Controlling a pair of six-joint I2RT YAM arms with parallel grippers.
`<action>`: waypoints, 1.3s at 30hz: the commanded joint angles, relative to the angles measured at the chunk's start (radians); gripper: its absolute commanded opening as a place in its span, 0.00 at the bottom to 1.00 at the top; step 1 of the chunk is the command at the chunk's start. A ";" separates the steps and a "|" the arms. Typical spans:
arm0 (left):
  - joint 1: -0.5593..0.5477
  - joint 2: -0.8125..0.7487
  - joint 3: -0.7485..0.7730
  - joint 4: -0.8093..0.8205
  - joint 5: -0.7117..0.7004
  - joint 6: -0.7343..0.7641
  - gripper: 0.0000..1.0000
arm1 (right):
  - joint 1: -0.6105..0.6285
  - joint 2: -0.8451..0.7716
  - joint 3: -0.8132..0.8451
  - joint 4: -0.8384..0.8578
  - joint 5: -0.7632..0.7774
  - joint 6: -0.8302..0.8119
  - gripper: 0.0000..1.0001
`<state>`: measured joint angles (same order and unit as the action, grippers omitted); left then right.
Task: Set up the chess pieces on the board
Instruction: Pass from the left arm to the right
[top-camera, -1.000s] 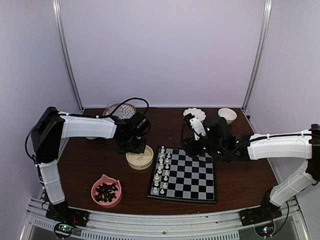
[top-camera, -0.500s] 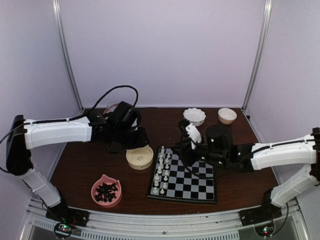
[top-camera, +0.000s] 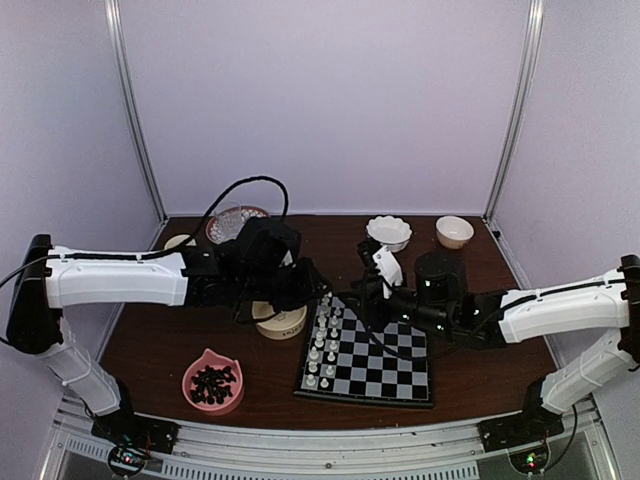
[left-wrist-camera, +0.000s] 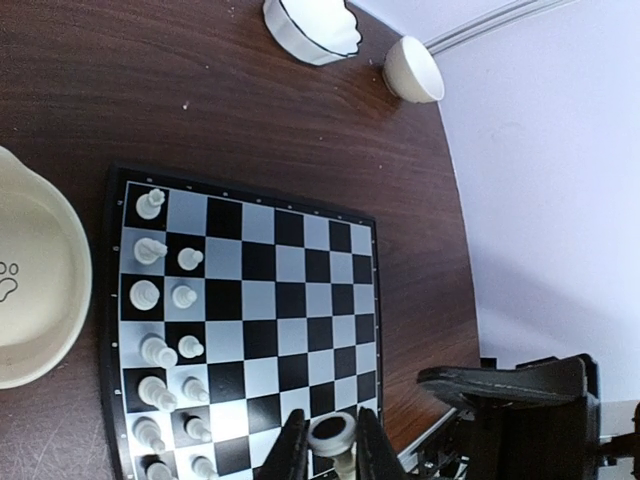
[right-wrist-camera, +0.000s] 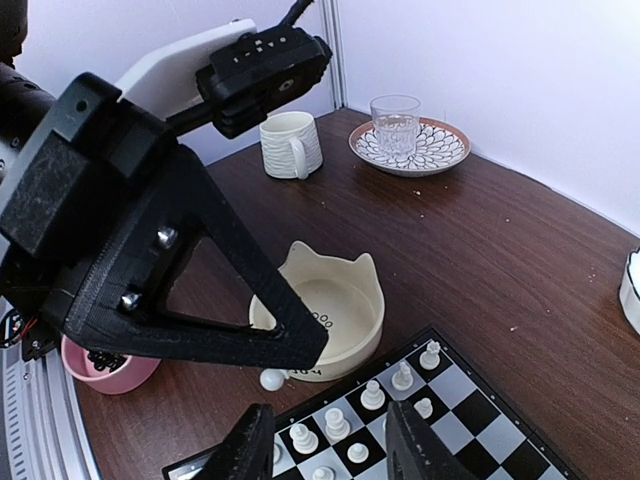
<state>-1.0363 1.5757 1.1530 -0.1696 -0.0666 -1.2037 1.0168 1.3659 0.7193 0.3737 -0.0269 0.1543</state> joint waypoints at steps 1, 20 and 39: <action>-0.004 0.018 -0.001 0.104 0.005 -0.050 0.15 | 0.006 0.024 0.001 0.028 -0.025 -0.014 0.42; -0.025 0.073 0.001 0.197 0.048 -0.099 0.16 | 0.012 0.060 0.020 0.045 0.006 0.010 0.37; -0.030 0.080 -0.012 0.197 0.010 -0.097 0.28 | 0.015 0.033 -0.004 0.062 0.057 0.006 0.03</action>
<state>-1.0576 1.6459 1.1515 -0.0010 -0.0479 -1.3109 1.0256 1.4208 0.7128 0.4164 0.0212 0.1631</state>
